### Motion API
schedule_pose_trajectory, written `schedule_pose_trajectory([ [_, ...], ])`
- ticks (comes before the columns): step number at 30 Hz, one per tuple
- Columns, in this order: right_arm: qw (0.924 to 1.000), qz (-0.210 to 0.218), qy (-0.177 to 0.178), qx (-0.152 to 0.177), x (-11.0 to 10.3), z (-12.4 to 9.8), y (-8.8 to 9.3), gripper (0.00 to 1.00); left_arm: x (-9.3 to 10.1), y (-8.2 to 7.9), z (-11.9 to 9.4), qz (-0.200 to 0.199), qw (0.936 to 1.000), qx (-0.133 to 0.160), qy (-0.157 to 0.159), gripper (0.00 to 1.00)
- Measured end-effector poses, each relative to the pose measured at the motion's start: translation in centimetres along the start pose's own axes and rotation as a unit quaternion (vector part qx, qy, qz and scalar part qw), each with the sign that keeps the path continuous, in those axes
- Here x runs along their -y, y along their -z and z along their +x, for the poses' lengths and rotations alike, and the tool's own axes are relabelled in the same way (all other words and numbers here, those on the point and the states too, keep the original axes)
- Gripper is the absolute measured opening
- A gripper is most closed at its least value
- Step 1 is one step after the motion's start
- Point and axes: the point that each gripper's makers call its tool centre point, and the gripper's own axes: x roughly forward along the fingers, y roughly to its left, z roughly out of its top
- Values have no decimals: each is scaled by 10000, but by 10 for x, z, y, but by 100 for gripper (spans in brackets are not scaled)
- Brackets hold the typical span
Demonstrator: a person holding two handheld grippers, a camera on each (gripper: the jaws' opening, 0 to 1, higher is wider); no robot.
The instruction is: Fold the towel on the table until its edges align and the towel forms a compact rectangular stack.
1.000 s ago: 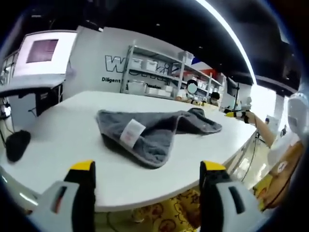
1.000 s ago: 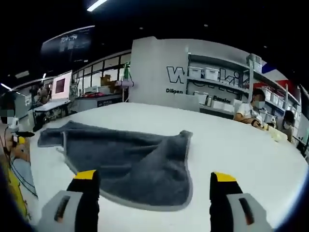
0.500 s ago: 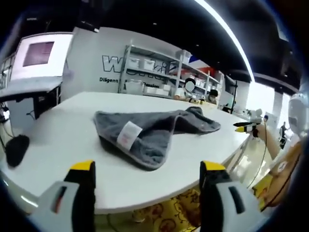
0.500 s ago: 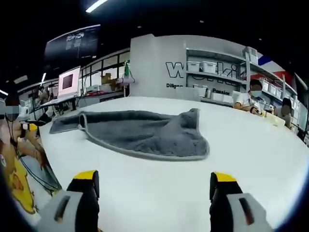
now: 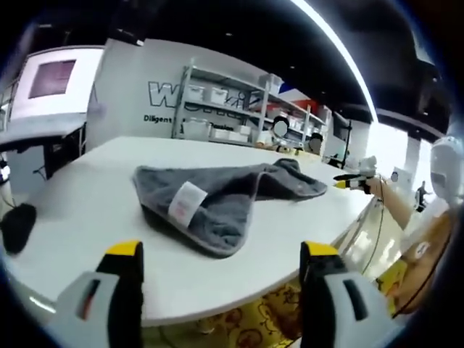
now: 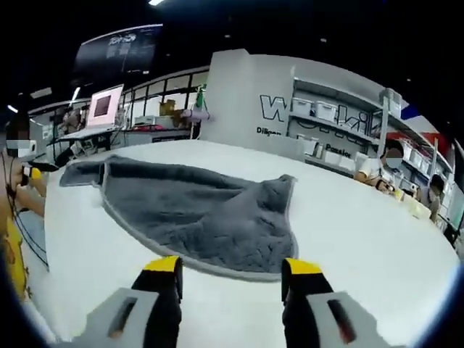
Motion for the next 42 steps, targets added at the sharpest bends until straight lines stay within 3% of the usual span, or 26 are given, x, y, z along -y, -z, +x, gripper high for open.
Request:
schedule_pose_trajectory([
  [2,9998,174,24,-3,8,8,-1,43,0,-1,1,6,10000,-19,11,94],
  [7,9994,119,275,-190,29,29,2,41,4,-9,-1,103,9999,15,32,94],
  [13,9988,140,277,-376,34,49,7,32,7,-10,-2,128,9999,33,27,94],
  [17,9977,205,204,-606,34,56,19,32,4,-7,-3,107,9999,-5,-12,94],
  [20,9975,405,195,-548,32,56,20,28,1,-6,-4,76,10000,-20,-58,94],
  [24,9971,459,294,-537,33,52,23,19,-2,-6,-3,56,9999,-12,-86,94],
  [27,9968,270,425,-622,34,43,26,9,-2,-6,-3,55,10000,0,-67,94],
  [39,9931,122,804,-847,40,-6,42,7,-3,-4,0,28,10000,-15,-24,94],
  [42,9923,145,793,-943,40,-9,49,7,-2,-3,2,28,10000,-25,-3,94],
])
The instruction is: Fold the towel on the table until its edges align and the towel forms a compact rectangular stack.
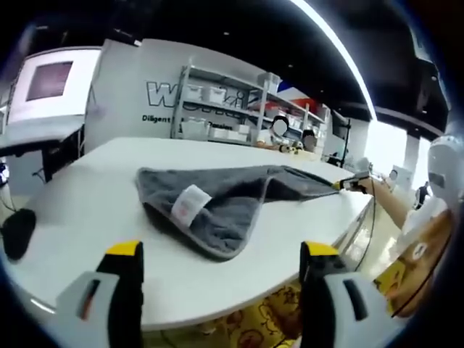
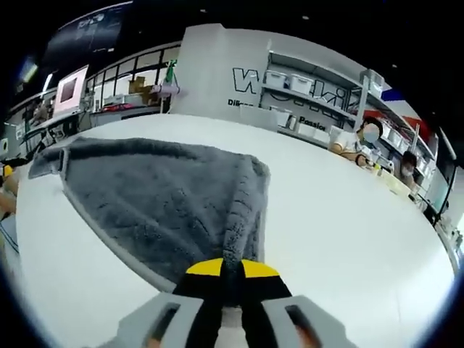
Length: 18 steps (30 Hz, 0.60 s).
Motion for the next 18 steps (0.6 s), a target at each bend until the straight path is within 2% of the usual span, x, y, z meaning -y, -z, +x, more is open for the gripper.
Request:
schedule_pose_trajectory([
  [11,9998,-191,8,89,-2,-5,-4,15,1,0,-1,-9,10000,3,-6,94],
  [15,9988,-48,37,489,-1,-19,-18,19,-1,0,-3,-22,10000,15,-44,94],
  [18,9947,36,35,1029,-5,-38,-36,31,-1,-1,-3,-15,10000,27,-53,94],
])
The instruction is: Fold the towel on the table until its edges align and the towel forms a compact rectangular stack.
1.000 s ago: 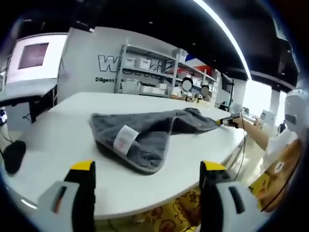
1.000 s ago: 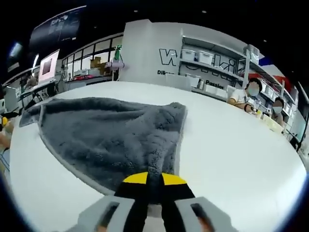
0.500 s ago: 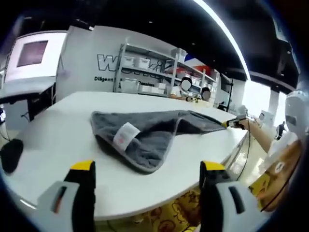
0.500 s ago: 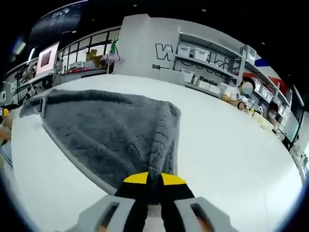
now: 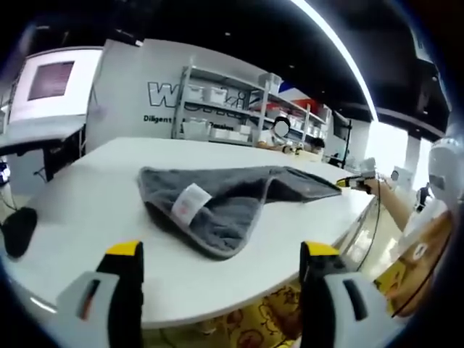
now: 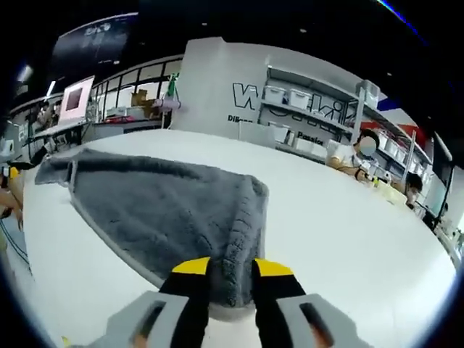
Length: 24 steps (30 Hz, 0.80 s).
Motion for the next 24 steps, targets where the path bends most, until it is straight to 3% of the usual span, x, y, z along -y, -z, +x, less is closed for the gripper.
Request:
schedule_pose_trajectory([
  [4,9975,201,46,672,-17,-31,-26,51,0,0,1,-5,10000,5,-25,94],
  [6,9971,262,5,708,-27,-41,-27,63,-1,0,1,-7,10000,-1,-38,94],
  [8,9958,277,58,875,-38,-52,-29,67,0,0,1,-8,10000,-10,-49,94],
  [10,9955,297,71,902,-48,-59,-25,69,0,1,1,-10,10000,-15,-59,94],
  [14,9938,625,85,920,-68,-69,-14,86,1,1,-1,-29,10000,-7,-80,94],
  [18,9930,743,109,908,-84,-74,-8,96,-1,1,-3,-38,9999,-5,-129,94],
  [24,9917,789,302,965,-88,-79,-9,99,-3,1,-9,-31,9998,12,-211,94],
])
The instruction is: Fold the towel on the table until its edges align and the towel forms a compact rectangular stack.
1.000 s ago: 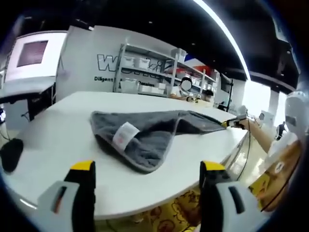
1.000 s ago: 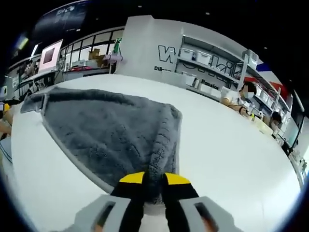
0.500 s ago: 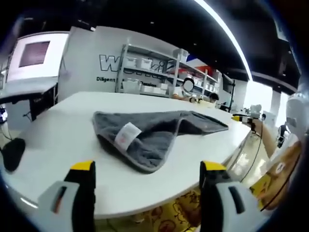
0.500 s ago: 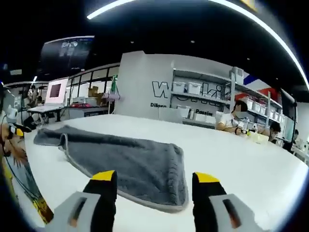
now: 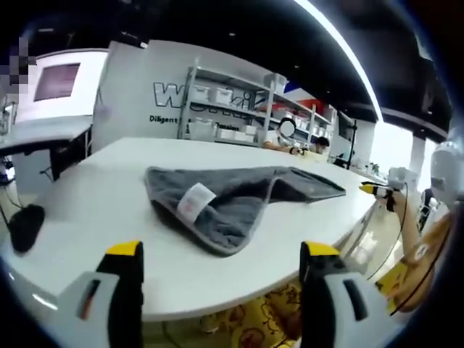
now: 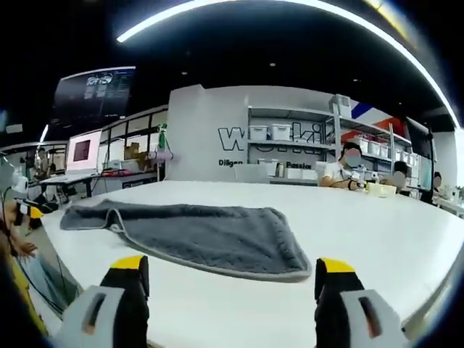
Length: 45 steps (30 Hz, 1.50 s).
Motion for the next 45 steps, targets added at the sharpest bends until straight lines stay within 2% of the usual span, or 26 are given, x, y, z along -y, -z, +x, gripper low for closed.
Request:
schedule_pose_trajectory([
  [7,10000,-33,19,17,-7,-1,-2,99,-4,-3,-5,129,9999,-75,-73,94],
  [10,9999,36,-87,33,-15,0,0,99,-10,-13,-6,221,9997,-46,-82,93],
  [13,9999,51,-132,49,-18,1,0,99,-19,-21,-2,574,9982,-189,-56,90],
  [15,9999,80,-128,57,-18,2,1,99,-24,-27,0,656,9976,-236,-51,88],
  [19,9999,91,-63,10,-14,2,3,99,-36,-50,14,1025,9941,-266,224,79],
  [22,9999,114,-20,18,-12,2,3,97,-51,-65,36,1127,9921,-390,398,78],
  [24,9999,112,-15,23,-12,2,3,97,-63,-72,53,1124,9916,-525,377,76],
  [25,9999,115,-6,25,-11,2,2,97,-68,-73,59,1144,9910,-595,359,75],
  [26,9999,106,2,39,-11,1,1,97,-75,-71,72,1302,9875,-804,376,74],
  [28,9999,95,8,57,-11,0,-1,96,-85,-70,92,1290,9857,-1028,339,72],
  [30,10000,69,20,69,-11,-1,-3,96,-90,-68,109,1316,9839,-1149,374,71],
  [35,10000,-2,55,64,-9,-6,-5,95,-95,-71,158,1221,9833,-1249,520,66],
  [37,9999,-27,61,82,-9,-9,-7,94,-93,-74,179,1118,9851,-1170,588,54],
  [38,9999,-26,60,94,-8,-9,-8,93,-94,-73,187,1009,9856,-1229,575,49],
  [42,9999,-91,58,128,-9,-12,-11,93,-105,-73,209,1116,9842,-1336,313,49],
  [45,9998,-129,37,149,-11,-14,-13,92,-115,-70,222,922,9858,-1385,214,46],
])
